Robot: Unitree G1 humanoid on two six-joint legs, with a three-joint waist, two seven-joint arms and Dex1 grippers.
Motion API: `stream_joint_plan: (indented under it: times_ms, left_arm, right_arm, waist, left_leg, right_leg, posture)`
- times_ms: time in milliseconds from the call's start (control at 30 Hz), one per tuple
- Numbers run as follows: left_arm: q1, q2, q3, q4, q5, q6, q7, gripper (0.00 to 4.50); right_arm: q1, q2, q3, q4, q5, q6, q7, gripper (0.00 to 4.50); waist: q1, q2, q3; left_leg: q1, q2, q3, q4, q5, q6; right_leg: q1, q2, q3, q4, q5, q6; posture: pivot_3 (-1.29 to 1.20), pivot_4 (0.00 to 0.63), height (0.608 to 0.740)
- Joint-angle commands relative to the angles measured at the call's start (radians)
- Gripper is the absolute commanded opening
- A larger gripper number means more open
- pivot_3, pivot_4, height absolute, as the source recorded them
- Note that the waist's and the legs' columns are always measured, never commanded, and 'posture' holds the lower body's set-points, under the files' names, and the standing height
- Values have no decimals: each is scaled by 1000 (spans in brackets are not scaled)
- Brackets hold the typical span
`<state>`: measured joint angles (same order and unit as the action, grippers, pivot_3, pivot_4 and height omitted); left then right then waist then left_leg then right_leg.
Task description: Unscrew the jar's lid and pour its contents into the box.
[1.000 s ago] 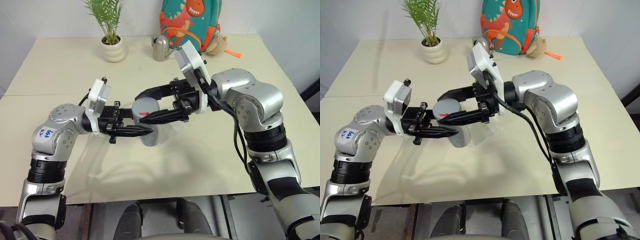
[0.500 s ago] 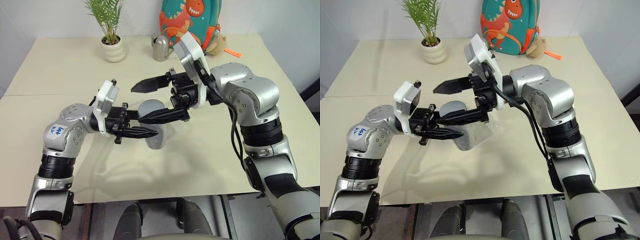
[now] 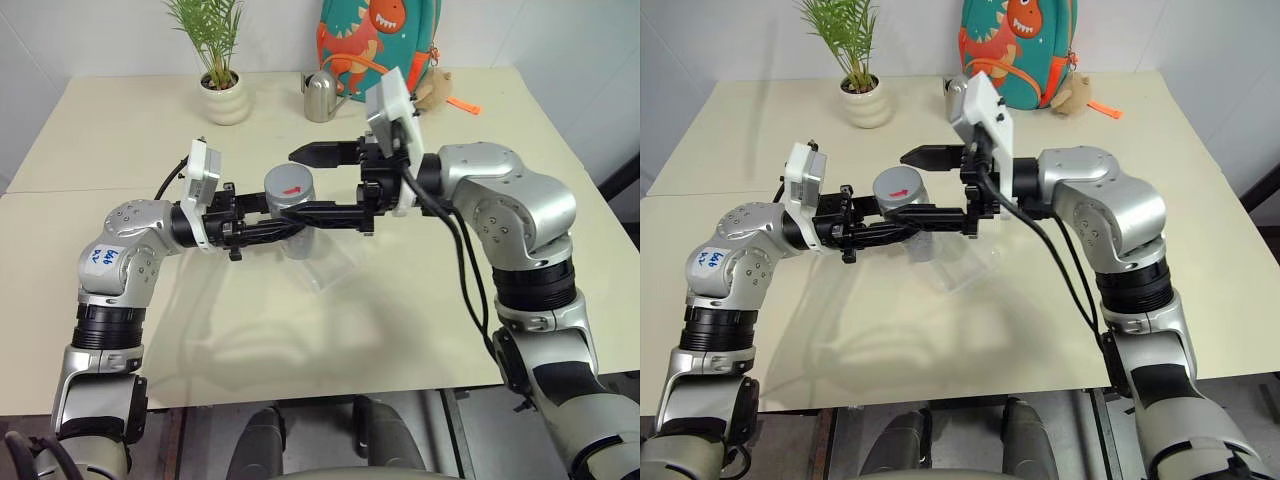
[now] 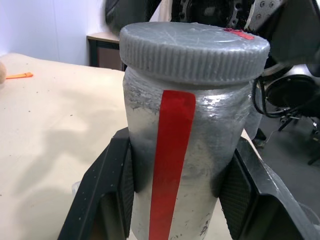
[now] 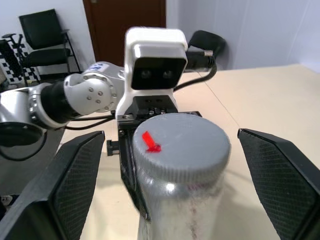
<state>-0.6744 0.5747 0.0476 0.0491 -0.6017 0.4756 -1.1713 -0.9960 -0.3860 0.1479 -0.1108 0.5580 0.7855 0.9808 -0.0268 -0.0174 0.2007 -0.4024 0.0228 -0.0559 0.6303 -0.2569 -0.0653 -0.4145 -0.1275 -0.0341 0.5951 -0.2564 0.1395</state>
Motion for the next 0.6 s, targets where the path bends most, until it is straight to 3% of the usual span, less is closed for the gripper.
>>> stream_joint_plan:
  times_ms: [33,300,600]
  left_arm:
    - [-3,0,1,-41,1,-16,-4,1856]
    - [19,-1,-9,-81,-9,-11,-7,1856]
    - [35,-13,10,-89,-20,-29,2,1856]
  right_arm:
    - [-31,24,9,-5,-21,-8,-43,4485]
    - [-93,35,0,97,-54,-51,-41,4485]
    - [-87,-58,-45,170,-56,-92,40,4485]
  waist:
    - [1,0,0]
    - [1,0,0]
    - [2,0,0]
  left_leg:
    - [0,0,0,0,0,0]
    - [0,0,0,0,0,0]
    - [0,0,0,0,0,0]
  right_leg:
    - [0,0,0,0,0,0]
    - [0,0,1,0,0,0]
    - [0,0,0,0,0,0]
  posture:
    - [0,150,740]
    - [0,150,740]
    - [0,150,740]
